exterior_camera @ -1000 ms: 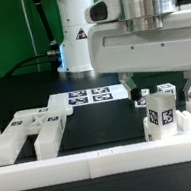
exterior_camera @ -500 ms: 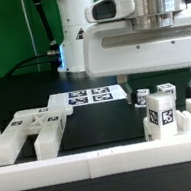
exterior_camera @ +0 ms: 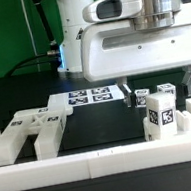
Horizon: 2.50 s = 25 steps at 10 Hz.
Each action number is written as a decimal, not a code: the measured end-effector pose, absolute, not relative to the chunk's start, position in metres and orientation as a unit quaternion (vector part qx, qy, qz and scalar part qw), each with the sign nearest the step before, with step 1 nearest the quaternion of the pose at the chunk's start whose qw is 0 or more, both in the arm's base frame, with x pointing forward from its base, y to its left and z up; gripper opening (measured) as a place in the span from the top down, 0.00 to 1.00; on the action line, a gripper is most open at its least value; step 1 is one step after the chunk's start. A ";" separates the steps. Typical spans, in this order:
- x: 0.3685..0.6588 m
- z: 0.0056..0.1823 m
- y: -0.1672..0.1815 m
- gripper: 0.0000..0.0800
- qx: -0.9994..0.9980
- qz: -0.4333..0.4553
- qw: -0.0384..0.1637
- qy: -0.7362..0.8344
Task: Assemble chair
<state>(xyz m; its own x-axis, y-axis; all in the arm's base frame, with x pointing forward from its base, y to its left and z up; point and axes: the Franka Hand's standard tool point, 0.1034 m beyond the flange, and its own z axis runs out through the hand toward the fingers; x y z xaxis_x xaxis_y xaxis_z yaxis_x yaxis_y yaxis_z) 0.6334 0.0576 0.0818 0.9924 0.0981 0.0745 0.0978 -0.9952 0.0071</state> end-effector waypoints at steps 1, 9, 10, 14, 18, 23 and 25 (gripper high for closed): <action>0.633 0.082 0.057 0.19 0.997 0.037 0.005 0.069; 0.633 0.082 0.056 0.64 0.990 0.037 -0.008 -0.137; 0.633 0.082 0.056 0.64 0.981 0.036 -0.010 -0.190; 0.632 0.081 0.059 0.64 0.905 0.025 -0.026 -0.424; 0.632 0.081 0.061 0.64 0.844 0.019 -0.034 -0.534; 0.632 0.081 0.059 0.20 0.914 0.025 -0.026 -0.405; 0.633 0.081 0.058 0.19 0.953 0.030 -0.022 -0.299</action>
Offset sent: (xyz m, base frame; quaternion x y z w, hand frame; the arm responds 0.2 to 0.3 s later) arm 0.0000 0.0000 0.0000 0.0000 0.0000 0.0650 0.9979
